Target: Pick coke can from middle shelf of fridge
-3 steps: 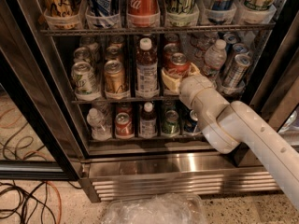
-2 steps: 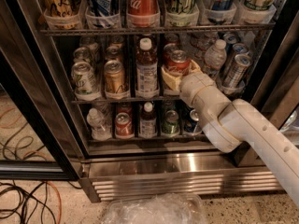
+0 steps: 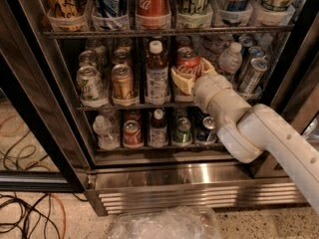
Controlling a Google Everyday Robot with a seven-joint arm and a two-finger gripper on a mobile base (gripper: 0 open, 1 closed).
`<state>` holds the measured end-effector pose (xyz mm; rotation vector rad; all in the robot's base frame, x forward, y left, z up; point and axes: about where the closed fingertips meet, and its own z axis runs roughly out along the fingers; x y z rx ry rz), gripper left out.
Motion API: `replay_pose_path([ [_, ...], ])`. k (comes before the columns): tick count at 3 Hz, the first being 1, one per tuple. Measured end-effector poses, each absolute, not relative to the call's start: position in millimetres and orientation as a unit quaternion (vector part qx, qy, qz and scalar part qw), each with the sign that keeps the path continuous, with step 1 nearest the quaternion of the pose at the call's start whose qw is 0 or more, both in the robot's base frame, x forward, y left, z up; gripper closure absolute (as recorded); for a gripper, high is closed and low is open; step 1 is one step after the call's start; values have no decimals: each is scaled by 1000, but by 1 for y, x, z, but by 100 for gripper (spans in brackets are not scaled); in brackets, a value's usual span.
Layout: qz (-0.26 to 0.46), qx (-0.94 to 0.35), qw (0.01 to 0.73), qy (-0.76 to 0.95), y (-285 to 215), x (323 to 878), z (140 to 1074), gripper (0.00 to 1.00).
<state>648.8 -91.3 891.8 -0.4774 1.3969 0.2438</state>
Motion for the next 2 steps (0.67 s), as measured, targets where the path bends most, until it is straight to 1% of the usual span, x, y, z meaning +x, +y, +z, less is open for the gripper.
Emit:
replay_pose_path([
  [2,127,-223,740,622,-92,629,903,100],
])
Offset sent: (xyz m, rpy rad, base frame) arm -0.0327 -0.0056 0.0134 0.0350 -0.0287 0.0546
